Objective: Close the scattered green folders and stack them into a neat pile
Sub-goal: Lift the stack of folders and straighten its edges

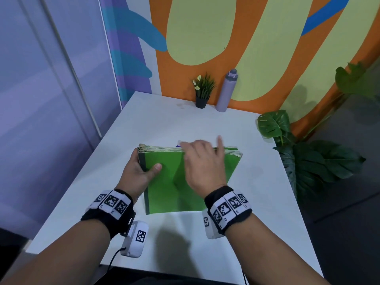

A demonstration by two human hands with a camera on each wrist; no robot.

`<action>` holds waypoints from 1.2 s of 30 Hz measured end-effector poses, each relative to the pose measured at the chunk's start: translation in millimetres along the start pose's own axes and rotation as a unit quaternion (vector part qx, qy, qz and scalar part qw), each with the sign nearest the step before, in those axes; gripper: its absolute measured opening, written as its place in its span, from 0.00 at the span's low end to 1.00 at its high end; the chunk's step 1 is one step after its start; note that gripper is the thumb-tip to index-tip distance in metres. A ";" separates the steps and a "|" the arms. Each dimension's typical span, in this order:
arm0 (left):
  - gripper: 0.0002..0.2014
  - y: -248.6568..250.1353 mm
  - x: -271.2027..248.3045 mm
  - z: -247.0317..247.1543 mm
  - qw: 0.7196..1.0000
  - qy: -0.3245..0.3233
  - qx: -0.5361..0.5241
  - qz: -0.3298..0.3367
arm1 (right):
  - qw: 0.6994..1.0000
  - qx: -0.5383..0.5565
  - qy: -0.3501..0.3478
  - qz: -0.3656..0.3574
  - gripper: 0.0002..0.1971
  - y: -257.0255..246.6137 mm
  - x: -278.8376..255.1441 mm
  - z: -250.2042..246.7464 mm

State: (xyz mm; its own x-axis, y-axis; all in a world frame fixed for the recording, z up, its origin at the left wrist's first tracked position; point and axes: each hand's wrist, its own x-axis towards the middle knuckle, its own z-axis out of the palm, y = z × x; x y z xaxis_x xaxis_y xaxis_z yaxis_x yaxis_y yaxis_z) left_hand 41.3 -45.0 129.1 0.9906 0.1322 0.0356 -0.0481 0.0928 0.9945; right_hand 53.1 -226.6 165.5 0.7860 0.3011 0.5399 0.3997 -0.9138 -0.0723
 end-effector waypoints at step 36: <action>0.30 -13.0 23.6 -24.3 0.953 0.174 -0.141 -0.202 | 0.514 0.721 0.023 0.463 0.16 70.3 -69.3 35.9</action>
State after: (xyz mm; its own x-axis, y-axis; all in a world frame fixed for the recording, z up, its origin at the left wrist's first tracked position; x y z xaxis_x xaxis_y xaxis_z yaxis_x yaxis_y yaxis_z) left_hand 62.2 -19.1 114.6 0.8353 0.3439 -0.4289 0.2478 0.4609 0.8522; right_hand 43.7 -301.9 92.9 0.9556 -0.1189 -0.2697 -0.1759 0.5042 -0.8455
